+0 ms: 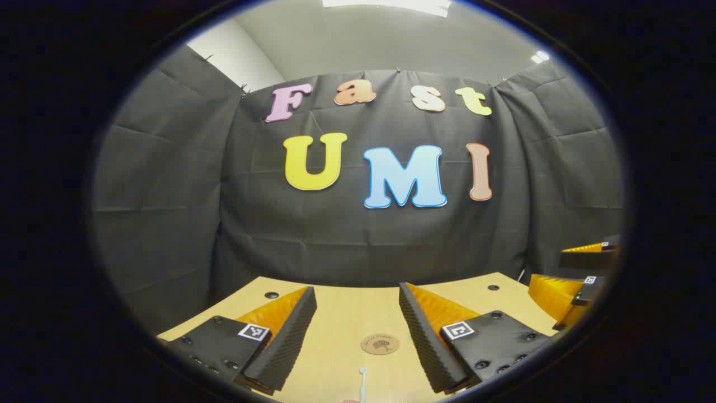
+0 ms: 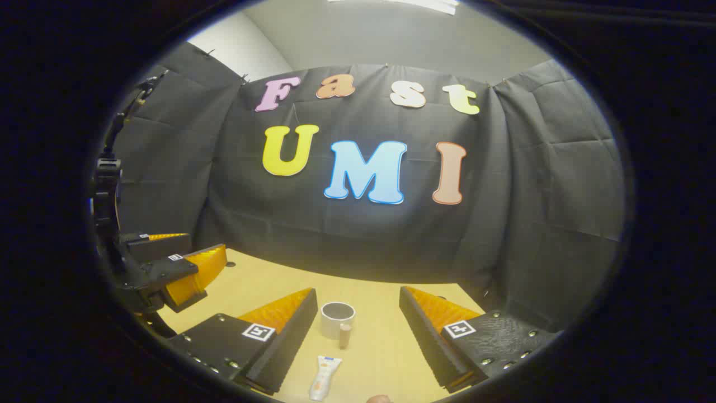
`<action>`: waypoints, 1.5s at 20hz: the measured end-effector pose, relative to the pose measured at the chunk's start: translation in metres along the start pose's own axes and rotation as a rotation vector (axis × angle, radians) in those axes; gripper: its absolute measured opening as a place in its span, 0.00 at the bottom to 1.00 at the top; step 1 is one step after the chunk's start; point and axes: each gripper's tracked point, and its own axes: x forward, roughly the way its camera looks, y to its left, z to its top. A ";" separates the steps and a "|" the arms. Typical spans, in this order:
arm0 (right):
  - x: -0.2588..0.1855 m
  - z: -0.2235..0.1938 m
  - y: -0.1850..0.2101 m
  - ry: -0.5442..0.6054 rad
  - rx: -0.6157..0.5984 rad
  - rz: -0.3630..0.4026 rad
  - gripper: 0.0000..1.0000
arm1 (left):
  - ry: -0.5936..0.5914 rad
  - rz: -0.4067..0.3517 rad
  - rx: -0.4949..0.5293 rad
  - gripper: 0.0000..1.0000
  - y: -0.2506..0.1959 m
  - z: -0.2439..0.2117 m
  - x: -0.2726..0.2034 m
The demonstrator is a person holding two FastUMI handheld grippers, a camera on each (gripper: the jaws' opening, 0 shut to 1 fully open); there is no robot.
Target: Put the toothbrush and toothpaste on the desktop into the cup, then pick up the cup and place it on the coaster on the desktop.
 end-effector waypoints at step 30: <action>0.023 -0.063 0.021 0.228 0.039 0.068 0.94 | 0.201 0.003 -0.043 0.96 0.009 -0.062 0.005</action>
